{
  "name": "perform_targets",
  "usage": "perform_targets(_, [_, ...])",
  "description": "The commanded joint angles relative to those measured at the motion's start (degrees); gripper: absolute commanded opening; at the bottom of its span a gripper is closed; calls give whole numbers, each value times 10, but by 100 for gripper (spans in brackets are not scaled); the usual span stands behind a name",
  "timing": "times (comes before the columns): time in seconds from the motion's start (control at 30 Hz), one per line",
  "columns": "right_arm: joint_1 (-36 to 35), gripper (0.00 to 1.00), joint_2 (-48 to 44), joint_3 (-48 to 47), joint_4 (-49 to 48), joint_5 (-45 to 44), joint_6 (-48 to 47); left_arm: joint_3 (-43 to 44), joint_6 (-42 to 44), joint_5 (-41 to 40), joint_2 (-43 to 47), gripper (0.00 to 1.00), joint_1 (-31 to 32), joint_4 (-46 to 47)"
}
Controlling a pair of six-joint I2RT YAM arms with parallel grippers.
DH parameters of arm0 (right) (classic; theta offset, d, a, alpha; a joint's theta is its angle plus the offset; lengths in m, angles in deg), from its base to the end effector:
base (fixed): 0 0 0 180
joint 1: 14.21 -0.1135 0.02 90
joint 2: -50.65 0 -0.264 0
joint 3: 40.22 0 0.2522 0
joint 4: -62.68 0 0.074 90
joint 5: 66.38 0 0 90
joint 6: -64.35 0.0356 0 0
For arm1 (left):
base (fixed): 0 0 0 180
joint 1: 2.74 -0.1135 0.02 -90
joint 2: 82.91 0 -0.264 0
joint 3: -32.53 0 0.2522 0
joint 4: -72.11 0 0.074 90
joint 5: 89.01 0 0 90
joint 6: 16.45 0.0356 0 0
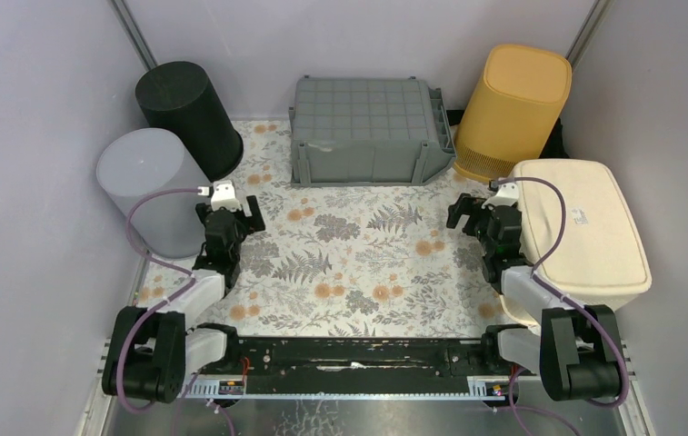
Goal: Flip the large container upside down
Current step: Reset both arms
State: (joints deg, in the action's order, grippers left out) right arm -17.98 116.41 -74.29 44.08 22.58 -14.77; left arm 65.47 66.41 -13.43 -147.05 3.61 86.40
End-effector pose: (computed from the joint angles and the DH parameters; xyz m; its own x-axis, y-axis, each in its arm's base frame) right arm 0.2325 0.0147 0.1969 -0.2310 0.1739 -0.9573 -0.0046 0.9837 0.1798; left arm 0.2240 -0.0160 0.1889 -0.2707 -0.0910 -0.9583 -0.1646 0.9852 -0.0470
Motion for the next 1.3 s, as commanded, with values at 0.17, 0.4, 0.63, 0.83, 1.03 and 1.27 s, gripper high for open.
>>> perform_targets(0.17, [-1, 99, 33, 19, -132, -92, -24, -41, 39, -13, -117, 100, 2, 251])
perform_targets(0.4, [-1, 99, 48, 41, -214, -142, -35, -16, 32, -40, -158, 100, -4, 263])
perform_targets(0.63, [-1, 99, 75, 41, -268, -205, -60, -14, 24, 7, -209, 100, -21, 316])
perform_targets(0.83, [-1, 99, 54, 66, -269, -246, -62, -26, 44, 56, -209, 100, -22, 334])
perform_targets(1.03, [-1, 99, 40, 113, -287, -255, -51, -54, 32, 71, -223, 100, -33, 395])
perform_targets(1.27, [-1, 99, 69, 119, -308, -227, -56, -56, 33, 72, -227, 100, -35, 403])
